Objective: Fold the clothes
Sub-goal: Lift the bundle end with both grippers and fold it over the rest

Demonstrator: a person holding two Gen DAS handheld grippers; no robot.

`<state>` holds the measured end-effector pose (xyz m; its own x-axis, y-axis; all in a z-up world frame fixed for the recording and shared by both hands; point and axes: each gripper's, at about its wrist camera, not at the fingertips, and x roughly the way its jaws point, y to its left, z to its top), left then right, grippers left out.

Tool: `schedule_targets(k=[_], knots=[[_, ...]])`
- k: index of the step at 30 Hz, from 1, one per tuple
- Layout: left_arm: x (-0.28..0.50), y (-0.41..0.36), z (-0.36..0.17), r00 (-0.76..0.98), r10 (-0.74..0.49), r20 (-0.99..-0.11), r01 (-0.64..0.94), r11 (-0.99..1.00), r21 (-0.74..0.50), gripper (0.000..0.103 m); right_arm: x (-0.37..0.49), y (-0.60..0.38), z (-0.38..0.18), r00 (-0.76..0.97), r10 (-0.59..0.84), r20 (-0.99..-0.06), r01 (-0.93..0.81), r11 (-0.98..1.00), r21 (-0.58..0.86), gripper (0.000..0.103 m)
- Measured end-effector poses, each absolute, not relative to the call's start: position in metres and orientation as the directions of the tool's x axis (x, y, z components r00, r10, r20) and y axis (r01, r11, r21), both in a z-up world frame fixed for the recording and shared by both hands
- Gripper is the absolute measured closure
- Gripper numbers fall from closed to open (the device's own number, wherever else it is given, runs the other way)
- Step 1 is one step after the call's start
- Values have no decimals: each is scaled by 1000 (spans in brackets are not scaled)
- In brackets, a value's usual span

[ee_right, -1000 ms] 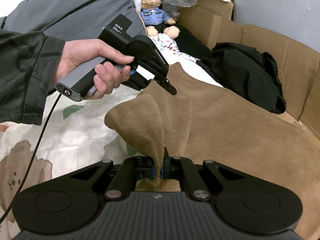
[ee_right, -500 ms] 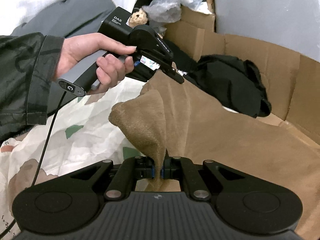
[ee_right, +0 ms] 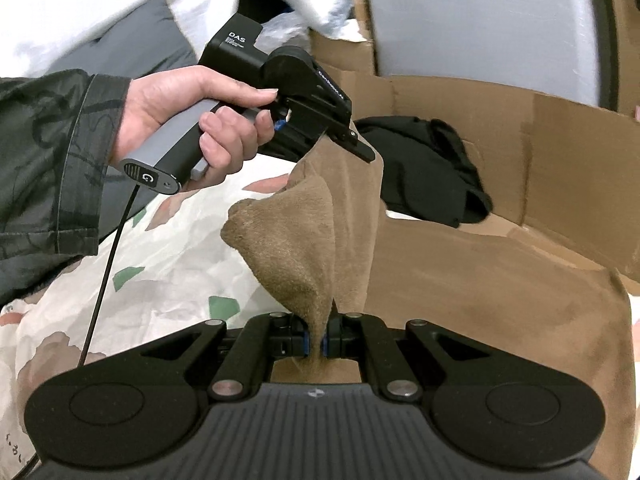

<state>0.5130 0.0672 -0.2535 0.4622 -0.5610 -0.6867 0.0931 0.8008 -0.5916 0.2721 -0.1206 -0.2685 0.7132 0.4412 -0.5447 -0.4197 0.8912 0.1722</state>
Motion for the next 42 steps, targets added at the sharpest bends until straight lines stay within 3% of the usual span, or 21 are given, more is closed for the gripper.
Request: schedule_targets(k=[29,42], knots=[[501,-110,-290,335,-521,-785,220,854,-472,94,231,-240,-315,748,384,-541,-214,912,350,97],[509,-187,-302,274,-457,-846,290,878,-381,94,220,-304,-333,766,382,-517,-75,852,518,97]])
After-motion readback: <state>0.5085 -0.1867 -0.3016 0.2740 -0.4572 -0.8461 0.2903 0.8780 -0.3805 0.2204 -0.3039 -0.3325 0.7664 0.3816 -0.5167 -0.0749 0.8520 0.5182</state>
